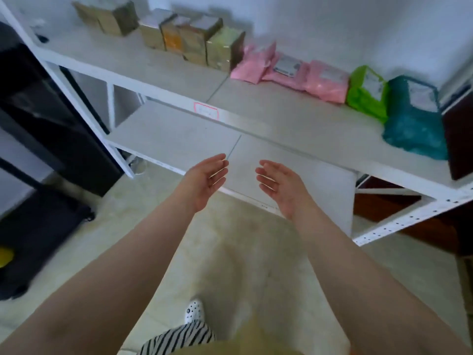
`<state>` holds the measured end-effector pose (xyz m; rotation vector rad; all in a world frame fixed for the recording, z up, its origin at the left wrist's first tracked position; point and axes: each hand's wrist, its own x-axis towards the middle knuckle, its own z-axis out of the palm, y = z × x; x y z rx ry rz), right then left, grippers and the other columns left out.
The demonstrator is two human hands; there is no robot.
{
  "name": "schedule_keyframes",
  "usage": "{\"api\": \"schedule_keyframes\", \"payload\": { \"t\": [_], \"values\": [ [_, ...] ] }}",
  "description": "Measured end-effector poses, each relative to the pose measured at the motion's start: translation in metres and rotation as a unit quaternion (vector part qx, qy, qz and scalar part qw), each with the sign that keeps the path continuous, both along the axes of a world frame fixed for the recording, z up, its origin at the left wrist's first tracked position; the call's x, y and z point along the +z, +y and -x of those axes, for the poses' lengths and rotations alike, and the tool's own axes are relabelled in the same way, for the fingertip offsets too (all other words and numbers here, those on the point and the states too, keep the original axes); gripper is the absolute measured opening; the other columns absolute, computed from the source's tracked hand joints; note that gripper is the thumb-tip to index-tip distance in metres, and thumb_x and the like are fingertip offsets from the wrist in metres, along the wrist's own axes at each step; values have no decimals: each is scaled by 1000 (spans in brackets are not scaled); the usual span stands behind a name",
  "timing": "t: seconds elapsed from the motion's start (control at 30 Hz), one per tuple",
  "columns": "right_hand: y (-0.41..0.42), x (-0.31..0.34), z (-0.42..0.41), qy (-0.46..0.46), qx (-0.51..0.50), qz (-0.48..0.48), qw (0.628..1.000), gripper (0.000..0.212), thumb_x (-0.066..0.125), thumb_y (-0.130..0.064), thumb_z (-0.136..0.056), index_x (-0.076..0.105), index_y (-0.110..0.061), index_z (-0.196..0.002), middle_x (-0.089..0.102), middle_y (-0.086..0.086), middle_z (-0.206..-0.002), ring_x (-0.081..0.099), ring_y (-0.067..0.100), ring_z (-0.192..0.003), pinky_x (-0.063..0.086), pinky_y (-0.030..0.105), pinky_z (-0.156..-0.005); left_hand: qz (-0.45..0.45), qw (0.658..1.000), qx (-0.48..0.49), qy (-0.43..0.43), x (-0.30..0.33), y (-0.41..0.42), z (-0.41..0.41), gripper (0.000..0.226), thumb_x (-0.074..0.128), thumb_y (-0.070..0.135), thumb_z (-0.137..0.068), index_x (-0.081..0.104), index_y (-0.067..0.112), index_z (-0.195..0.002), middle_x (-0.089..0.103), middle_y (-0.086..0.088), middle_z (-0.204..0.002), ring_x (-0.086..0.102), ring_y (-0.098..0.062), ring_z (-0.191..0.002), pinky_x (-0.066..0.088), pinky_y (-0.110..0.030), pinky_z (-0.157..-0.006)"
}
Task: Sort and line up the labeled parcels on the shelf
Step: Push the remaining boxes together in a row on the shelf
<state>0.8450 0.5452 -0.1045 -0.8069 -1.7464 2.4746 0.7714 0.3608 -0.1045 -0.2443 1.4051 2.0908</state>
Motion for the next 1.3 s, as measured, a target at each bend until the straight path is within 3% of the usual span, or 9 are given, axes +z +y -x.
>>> {"api": "schedule_keyframes", "payload": {
  "t": [0.17, 0.4, 0.6, 0.8, 1.1, 1.13, 1.2, 1.27, 1.3],
  "values": [
    [-78, 27, 95, 12, 21, 4, 1000, 16, 69, -23, -90, 71, -15, -104, 74, 2, -97, 68, 16, -88, 54, 28, -85, -21, 998, 61, 25, 32, -78, 79, 21, 56, 15, -93, 66, 19, -111, 69, 4, -104, 63, -11, -101, 49, -24, -90],
    [-142, 69, 220, 22, 21, 14, 999, 27, 71, -26, -89, 67, -12, -112, 73, 5, -99, 68, 16, -87, 54, 25, -79, -60, 987, 143, 34, 72, -125, 172, 23, 63, 18, -89, 68, 15, -112, 71, 2, -101, 66, -12, -98, 51, -25, -90],
    [-177, 73, 313, -10, 39, 9, 999, 35, 70, -34, -89, 65, -11, -114, 71, 4, -103, 67, 15, -91, 54, 24, -78, -59, 980, 192, 4, 79, -141, 258, 15, 65, 17, -88, 71, 13, -101, 71, 0, -96, 67, -12, -90, 54, -22, -78],
    [-191, 72, 414, -42, 27, 9, 999, 30, 72, -38, -87, 65, -13, -102, 69, 3, -103, 65, 16, -91, 54, 29, -91, -27, 973, 228, -13, 82, -142, 354, 12, 68, 18, -86, 69, 11, -96, 69, -2, -93, 65, -13, -83, 55, -22, -78],
    [-200, 80, 522, -104, -37, 7, 994, 51, 72, -46, -84, 56, -14, -121, 65, 5, -110, 63, 21, -101, 52, 40, -98, 53, 973, 222, -19, 85, -138, 476, 26, 77, 28, -79, 61, 11, -91, 58, -3, -95, 57, -20, -98, 51, -32, -95],
    [-201, 79, 532, -115, -46, 15, 992, 55, 73, -48, -82, 56, -13, -121, 65, 5, -109, 63, 21, -99, 54, 39, -96, 58, 974, 216, -23, 86, -135, 489, 24, 77, 29, -79, 59, 14, -85, 55, -2, -91, 55, -20, -96, 51, -32, -94],
    [-206, 76, 553, -125, -66, 38, 989, 62, 77, -50, -77, 55, -13, -121, 63, 8, -109, 62, 22, -98, 55, 39, -92, 68, 978, 197, -22, 87, -131, 518, 31, 78, 31, -78, 51, 17, -71, 49, -1, -80, 51, -19, -81, 50, -30, -76],
    [-209, 74, 575, -132, -91, 57, 985, 66, 79, -51, -75, 54, -15, -124, 60, 9, -112, 60, 23, -100, 55, 39, -92, 81, 981, 179, -10, 84, -128, 548, 29, 78, 33, -76, 58, 13, -80, 52, -6, -84, 52, -21, -77, 44, -30, -68],
    [-212, 73, 585, -132, -102, 64, 984, 67, 78, -52, -75, 54, -16, -127, 59, 9, -114, 59, 24, -101, 55, 39, -91, 92, 981, 170, -3, 82, -126, 564, 38, 78, 35, -76, 63, 10, -100, 57, -10, -98, 56, -24, -90, 44, -32, -74]
  ]
}}
